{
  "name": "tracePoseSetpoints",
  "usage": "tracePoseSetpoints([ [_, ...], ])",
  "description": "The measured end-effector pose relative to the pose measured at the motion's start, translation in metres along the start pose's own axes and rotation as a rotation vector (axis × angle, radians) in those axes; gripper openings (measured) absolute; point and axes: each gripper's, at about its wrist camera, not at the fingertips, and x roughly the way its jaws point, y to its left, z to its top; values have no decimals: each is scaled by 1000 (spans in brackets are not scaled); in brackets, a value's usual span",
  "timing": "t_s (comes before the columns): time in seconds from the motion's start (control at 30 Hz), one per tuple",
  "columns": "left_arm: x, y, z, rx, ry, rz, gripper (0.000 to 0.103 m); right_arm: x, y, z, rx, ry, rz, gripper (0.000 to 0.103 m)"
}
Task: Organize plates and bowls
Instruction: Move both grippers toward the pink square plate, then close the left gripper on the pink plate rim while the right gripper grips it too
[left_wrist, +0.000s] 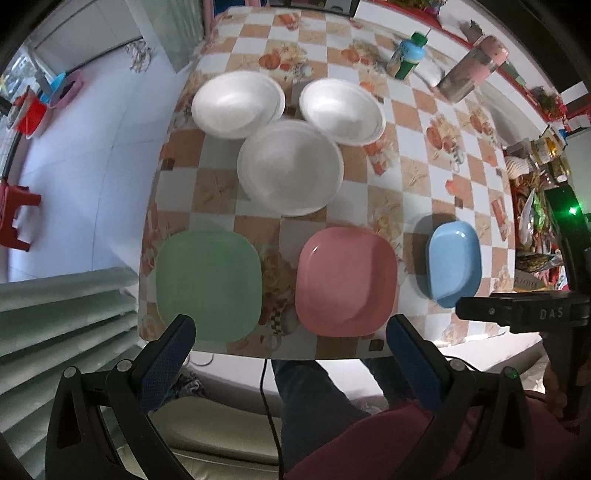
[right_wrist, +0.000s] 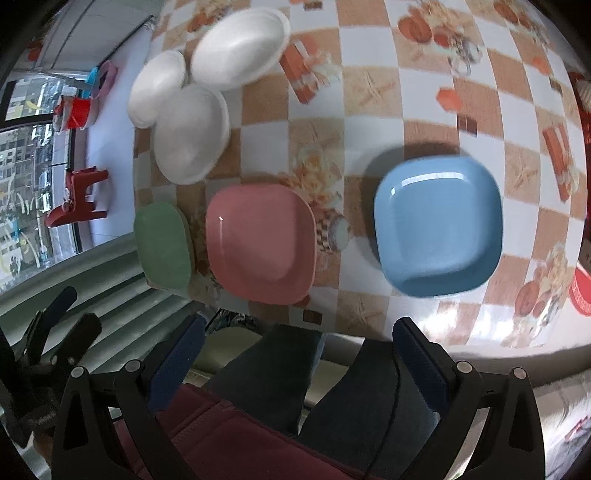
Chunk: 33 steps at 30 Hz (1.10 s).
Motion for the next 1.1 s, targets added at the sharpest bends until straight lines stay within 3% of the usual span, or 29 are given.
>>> tracePoseSetpoints([
  [0.23, 38, -6, 1, 102, 18, 97, 103, 23, -19, -10, 80, 45, 19, 103],
  [0.53, 78, -4, 13, 120, 55, 73, 103, 70, -30, -21, 177, 129, 114, 103],
  [0.7, 92, -8, 20, 110, 51, 85, 103, 87, -20, -14, 163, 89, 109, 103],
  [0.87, 104, -6, 21, 126, 45, 172, 103, 112, -18, -4, 135, 24, 70, 103],
  [1.1, 112, 0, 19, 81, 45, 177, 103, 125, -12, 9, 92, -27, 29, 103],
])
